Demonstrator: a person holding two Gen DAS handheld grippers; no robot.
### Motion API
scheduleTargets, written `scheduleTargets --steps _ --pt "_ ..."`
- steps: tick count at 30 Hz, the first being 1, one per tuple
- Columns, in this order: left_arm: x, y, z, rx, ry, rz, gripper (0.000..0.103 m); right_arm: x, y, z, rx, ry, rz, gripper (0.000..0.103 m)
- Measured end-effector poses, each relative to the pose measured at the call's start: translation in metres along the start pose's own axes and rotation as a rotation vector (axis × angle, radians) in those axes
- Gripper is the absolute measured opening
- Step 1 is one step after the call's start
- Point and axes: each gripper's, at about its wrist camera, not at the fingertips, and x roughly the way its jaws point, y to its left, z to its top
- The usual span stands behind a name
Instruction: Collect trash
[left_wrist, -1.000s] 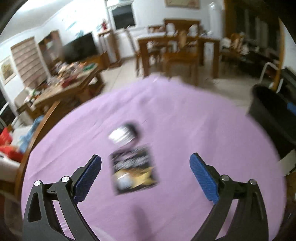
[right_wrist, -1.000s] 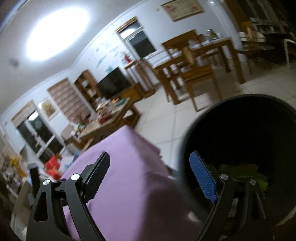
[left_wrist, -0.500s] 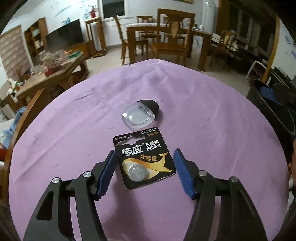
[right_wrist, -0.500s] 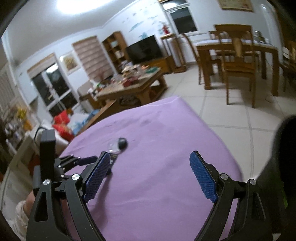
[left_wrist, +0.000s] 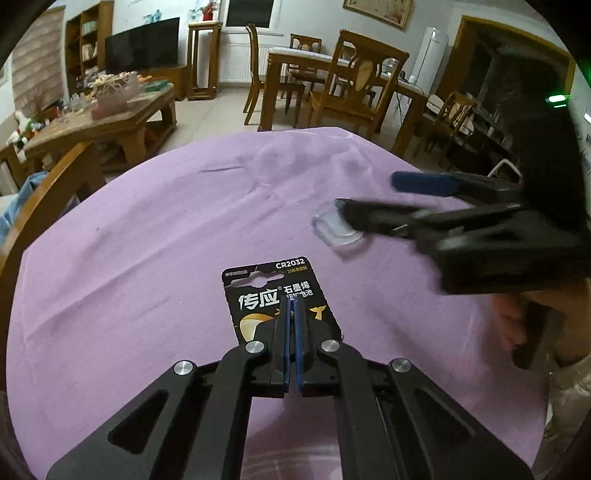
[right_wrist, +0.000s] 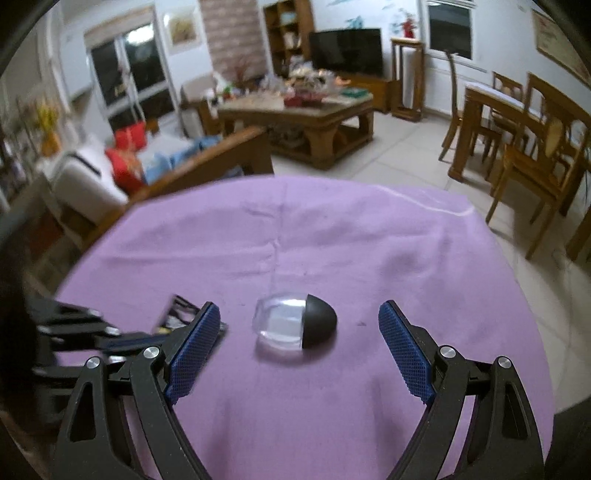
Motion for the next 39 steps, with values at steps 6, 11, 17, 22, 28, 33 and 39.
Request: scheduleTargets --steps 6,11,17,22,28,33,39 --pt "-0.004 0.008 -0.004 -0.030 -0.003 -0.002 0.005 0.028 0.014 0.001 -0.033 0.059 -0.036 0.056" --pt "-0.009 0.002 -0.003 0.010 -0.024 0.041 0.044 0.011 0.002 -0.018 0.051 0.030 0.017 0.056" --pt "-0.018 0.005 -0.006 -0.027 -0.091 0.074 0.090 -0.027 -0.016 -0.054 0.162 -0.050 0.100 0.056" --pt "0.006 -0.006 -0.008 0.022 -0.002 0.187 0.090 -0.042 -0.017 -0.063 0.158 -0.078 0.148 0.056" --pt "0.008 -0.010 -0.006 0.032 0.000 0.215 0.067 -0.056 -0.022 -0.067 0.165 -0.110 0.184 0.056" --pt "0.005 -0.006 -0.009 0.033 -0.014 0.207 0.057 -0.061 -0.029 -0.069 0.190 -0.132 0.184 0.056" --pt "-0.003 0.005 -0.011 -0.036 -0.015 0.111 0.001 -0.072 -0.038 -0.069 0.215 -0.174 0.183 0.056"
